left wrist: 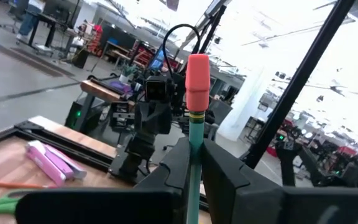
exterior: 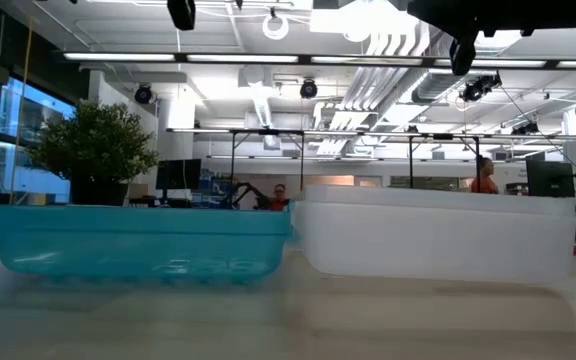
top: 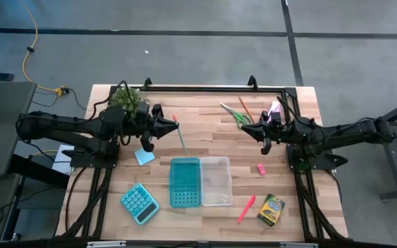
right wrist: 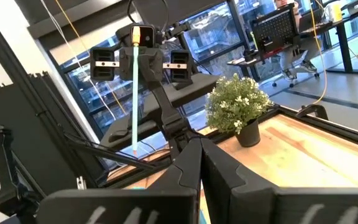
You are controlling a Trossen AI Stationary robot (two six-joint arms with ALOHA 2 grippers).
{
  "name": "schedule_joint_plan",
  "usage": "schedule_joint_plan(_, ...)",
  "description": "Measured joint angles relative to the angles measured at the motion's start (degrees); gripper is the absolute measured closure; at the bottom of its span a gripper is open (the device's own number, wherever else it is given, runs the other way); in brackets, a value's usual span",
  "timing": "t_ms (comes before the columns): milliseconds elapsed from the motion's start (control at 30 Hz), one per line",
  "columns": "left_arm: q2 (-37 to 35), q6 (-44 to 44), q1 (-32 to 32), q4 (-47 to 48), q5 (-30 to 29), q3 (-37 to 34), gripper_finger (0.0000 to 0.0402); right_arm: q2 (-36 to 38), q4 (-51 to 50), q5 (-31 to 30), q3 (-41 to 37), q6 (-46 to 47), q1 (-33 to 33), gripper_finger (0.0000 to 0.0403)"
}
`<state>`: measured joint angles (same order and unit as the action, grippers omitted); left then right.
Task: Pack school essentials
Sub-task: Put the blue pencil into the blue supply box
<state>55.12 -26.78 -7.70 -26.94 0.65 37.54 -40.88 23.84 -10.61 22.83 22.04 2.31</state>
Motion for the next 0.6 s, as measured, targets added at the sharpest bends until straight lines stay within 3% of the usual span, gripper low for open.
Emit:
schedule_joint_plan(433, 2.26, -4.29, 0.0, 0.71, 0.19, 0.15, 0.0378, 0.02, 2.14, -3.02, 0.0, -0.08, -0.01, 0.0402)
schedule_joint_plan(600, 8.39, -2.38, 0.97, 7.56, 6.66, 6.59, 0.0378, 0.02, 2.9, -8.01, 0.0, -3.19, -0.02, 0.0402)
